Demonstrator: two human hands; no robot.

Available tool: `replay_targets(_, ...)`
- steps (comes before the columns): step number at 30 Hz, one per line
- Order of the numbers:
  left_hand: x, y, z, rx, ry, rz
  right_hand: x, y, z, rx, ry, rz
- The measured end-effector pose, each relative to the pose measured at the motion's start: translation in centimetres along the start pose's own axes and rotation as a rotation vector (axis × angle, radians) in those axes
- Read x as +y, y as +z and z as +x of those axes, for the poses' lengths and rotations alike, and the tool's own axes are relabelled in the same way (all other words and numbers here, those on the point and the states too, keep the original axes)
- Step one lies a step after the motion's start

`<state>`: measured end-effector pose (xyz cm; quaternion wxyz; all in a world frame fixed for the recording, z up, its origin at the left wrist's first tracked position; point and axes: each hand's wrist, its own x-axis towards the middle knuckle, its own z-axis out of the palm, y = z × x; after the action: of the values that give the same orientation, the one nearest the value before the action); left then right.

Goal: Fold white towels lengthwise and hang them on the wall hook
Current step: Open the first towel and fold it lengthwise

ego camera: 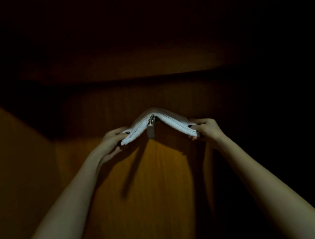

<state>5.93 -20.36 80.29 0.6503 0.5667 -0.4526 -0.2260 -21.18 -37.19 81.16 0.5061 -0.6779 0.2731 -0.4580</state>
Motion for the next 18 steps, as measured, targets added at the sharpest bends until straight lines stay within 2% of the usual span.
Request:
replay_targets(3, -1.7, 1.9, -0.7, -0.054, -0.013, -0.057, 1.7, 1.7, -1.8, -0.055, 0.059, 0.052)
replay_targets(5, -2.3, 3.2, -1.2, -0.035, -0.014, -0.031, 2.4, 2.9, -2.6, -0.082, 0.074, 0.069)
replay_targets(7, -2.6, 3.9, -1.7, 0.015, 0.013, 0.080, 2.8, 3.6, -3.1, -0.092, 0.086, 0.107)
replay_targets(11, -2.8, 4.3, -2.9, -0.028, 0.090, 0.281, 3.6, 4.6, -4.3, -0.105, 0.064, 0.122)
replay_targets(14, -3.0, 4.3, -4.0, 0.020, 0.155, 0.465, 4.6, 4.9, -4.9, -0.079, 0.022, 0.040)
replay_targets(18, -3.0, 2.9, -5.4, 0.080, 0.257, 0.719, 5.6, 3.9, -5.7, 0.049, -0.082, -0.204)
